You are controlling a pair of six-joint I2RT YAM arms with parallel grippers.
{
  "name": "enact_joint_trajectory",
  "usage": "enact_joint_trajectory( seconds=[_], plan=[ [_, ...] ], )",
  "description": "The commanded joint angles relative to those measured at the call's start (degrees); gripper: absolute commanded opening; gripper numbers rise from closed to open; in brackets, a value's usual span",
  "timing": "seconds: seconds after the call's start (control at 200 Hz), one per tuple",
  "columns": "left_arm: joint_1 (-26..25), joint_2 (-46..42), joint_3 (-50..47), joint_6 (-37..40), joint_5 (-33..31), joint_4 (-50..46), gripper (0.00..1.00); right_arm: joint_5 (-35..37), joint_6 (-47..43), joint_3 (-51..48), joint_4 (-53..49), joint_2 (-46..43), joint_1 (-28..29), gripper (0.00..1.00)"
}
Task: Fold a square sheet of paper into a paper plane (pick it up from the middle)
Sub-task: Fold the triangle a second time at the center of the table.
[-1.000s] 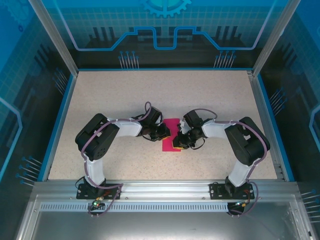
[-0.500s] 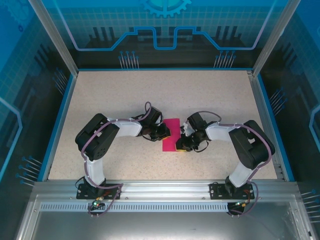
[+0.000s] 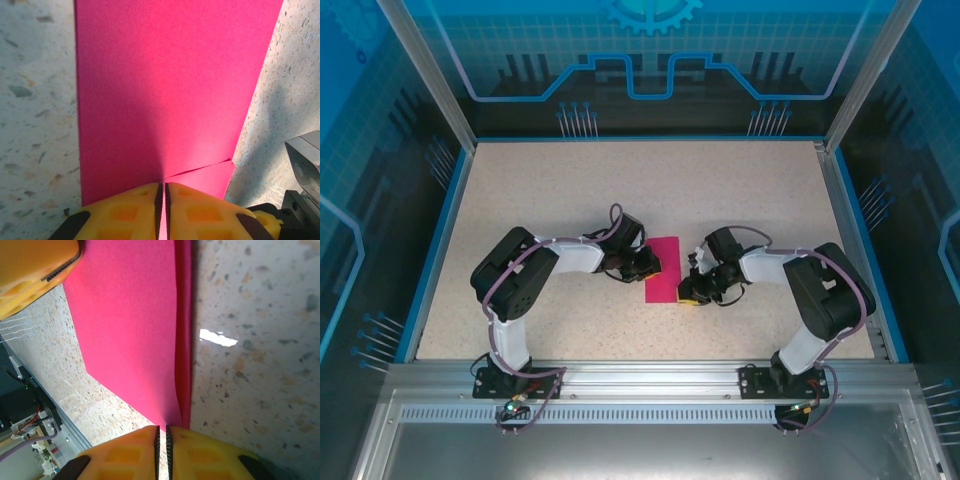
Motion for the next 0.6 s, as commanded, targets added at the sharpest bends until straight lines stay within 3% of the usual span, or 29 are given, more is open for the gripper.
enact_joint_trajectory(
  seconds=[0.0,0.16,0.39,0.595],
  plan=[
    [-0.10,2.19,-0.45,0.97,-1.85,-4.55,0.14,2.05,0.78,-0.24,-3.37,-3.14,-1.03,0.15],
    [-0.08,2.28,-0.26,0.93,-1.75,-4.73,0.14,3.44,2.08,3.94,-3.48,-4.04,0.52,0.15],
    [-0.08,2.19,-0.11,1.07,-1.75,-5.01,0.14,7.49,2.45,10.26,-4.01,3.41,4.97,0.15],
    [-0.08,2.06,-0.18,1.12,-1.84,-5.14,0.14,9.41,2.23,9.18,-4.37,6.79,5.13,0.14]
  ],
)
